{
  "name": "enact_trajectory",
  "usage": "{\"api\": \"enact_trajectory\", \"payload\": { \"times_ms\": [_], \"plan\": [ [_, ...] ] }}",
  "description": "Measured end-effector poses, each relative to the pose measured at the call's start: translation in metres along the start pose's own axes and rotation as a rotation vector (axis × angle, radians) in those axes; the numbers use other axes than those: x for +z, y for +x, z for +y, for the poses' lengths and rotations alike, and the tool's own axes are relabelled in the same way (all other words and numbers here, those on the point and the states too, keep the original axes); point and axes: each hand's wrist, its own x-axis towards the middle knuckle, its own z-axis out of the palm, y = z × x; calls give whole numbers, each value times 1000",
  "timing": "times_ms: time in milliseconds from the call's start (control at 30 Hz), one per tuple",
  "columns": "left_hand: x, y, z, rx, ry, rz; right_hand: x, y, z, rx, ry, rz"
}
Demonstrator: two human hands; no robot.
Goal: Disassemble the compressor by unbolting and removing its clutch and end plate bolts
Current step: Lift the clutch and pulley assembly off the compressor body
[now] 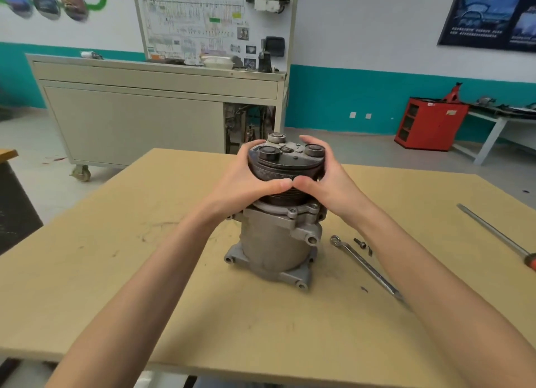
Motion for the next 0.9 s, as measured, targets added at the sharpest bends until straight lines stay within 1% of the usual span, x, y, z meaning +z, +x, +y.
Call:
{"api": "enact_trajectory", "payload": {
  "times_ms": [133,300,467,567,767,900],
  "plan": [
    [3,1,-4,8,-33,56,-1,3,9,-21,67,43],
    [3,3,-3,14,-58,63,-2,6,10,-40,73,55],
    [4,8,5,41,-108,107,-7,13,0,-80,65,65],
    [4,10,11,66,-130,117,-14,16,-9,-101,50,44],
    [9,8,9,60,-148,131,-16,12,-7,-81,31,28],
    [13,4,0,38,-137,111,-10,5,0,-47,45,20]
  ]
}}
